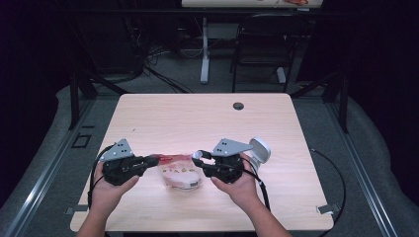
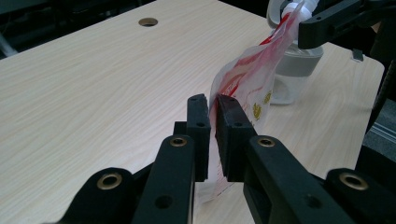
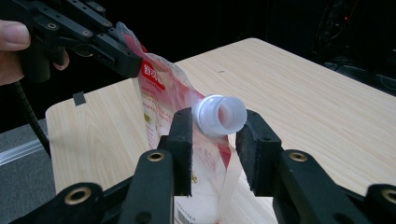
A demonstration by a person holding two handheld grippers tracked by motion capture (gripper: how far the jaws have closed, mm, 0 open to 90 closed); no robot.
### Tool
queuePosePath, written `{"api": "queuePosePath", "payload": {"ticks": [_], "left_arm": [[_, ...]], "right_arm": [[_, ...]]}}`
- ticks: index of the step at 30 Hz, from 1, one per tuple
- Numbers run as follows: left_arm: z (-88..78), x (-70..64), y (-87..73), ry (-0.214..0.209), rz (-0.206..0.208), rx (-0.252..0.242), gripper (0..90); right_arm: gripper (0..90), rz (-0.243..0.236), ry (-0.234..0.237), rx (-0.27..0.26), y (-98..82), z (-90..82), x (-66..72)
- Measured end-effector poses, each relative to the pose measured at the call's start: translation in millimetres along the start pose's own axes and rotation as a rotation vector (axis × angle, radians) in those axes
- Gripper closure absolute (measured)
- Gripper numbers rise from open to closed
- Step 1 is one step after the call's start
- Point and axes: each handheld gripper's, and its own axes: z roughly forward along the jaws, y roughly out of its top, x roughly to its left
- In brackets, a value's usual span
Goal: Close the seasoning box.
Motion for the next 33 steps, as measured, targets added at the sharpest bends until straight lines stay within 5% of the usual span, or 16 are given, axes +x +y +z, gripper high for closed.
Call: {"api": "queuePosePath", "payload": {"ticks": [15,33], "left_arm": [[17.2,-20.5,6.8,-0.033,0.044,0.0,84.3],[20.5,-27.6,6.7,-0.032,0.07,-0.017,81.1]], "right_arm": [[67.5,0.036,-0.023,-0.023,-20.2,-30.1,-5.0],[67.4,0.044,-0.025,-0.063,-30.1,-38.7,-3.5]]}}
